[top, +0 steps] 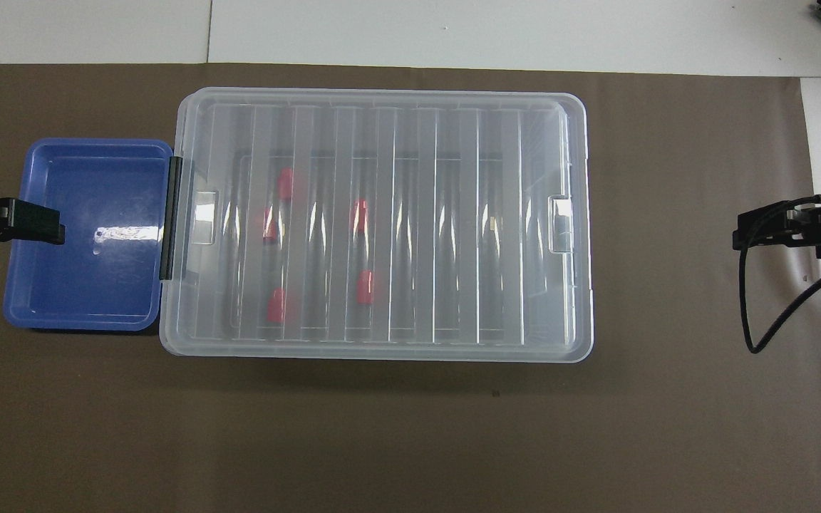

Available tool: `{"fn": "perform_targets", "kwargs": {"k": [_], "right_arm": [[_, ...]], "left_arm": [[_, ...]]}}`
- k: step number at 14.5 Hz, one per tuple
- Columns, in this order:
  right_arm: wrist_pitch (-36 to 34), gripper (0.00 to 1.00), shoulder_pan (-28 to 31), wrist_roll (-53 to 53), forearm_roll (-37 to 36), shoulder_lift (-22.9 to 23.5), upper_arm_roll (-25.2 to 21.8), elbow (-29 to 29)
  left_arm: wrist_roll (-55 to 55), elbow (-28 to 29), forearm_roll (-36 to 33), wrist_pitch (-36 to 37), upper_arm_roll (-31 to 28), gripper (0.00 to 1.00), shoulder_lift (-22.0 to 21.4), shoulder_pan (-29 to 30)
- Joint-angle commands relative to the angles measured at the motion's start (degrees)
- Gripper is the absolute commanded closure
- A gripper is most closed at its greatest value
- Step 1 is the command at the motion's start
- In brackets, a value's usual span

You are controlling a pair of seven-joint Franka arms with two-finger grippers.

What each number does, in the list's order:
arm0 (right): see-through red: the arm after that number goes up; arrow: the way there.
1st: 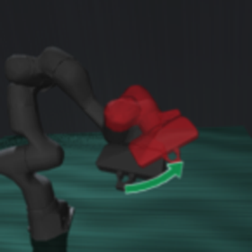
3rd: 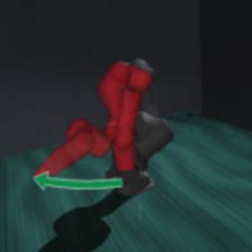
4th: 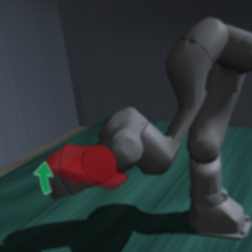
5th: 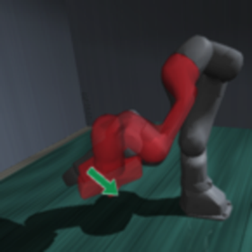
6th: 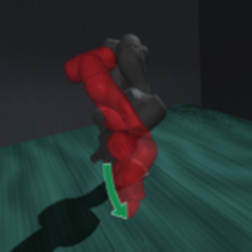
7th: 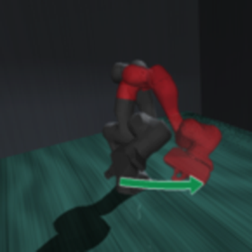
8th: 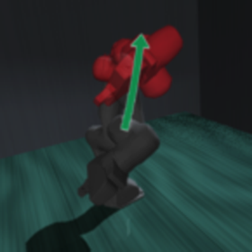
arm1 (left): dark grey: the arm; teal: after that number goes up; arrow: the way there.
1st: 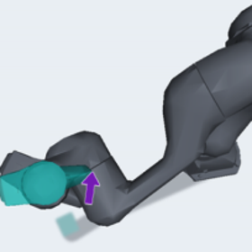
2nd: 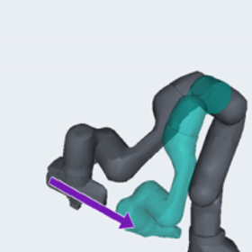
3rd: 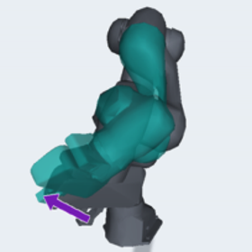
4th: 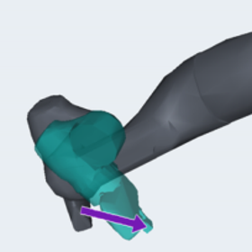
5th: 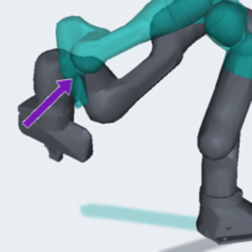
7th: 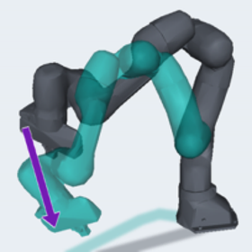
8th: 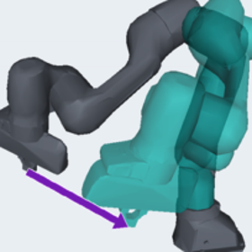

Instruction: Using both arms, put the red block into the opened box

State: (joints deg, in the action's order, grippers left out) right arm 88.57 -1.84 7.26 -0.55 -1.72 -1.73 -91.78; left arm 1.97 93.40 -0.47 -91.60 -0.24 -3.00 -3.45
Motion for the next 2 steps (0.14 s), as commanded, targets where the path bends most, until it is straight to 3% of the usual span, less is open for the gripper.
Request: {"fn": "perform_targets", "kwargs": {"k": [1,2], "right_arm": [[-1.2,0.0,0.6,-0.4,0.9,0.5,0.6,1.3],[-1.1,0.0,0.6,-0.4,0.9,0.5,0.6,1.3]], "left_arm": [[0.1,1.9,0.8,-1.2,-0.8,0.0,-1.6,-0.9],[0.2,1.9,0.8,-1.2,-0.8,0.0,-1.7,-0.9]]}}
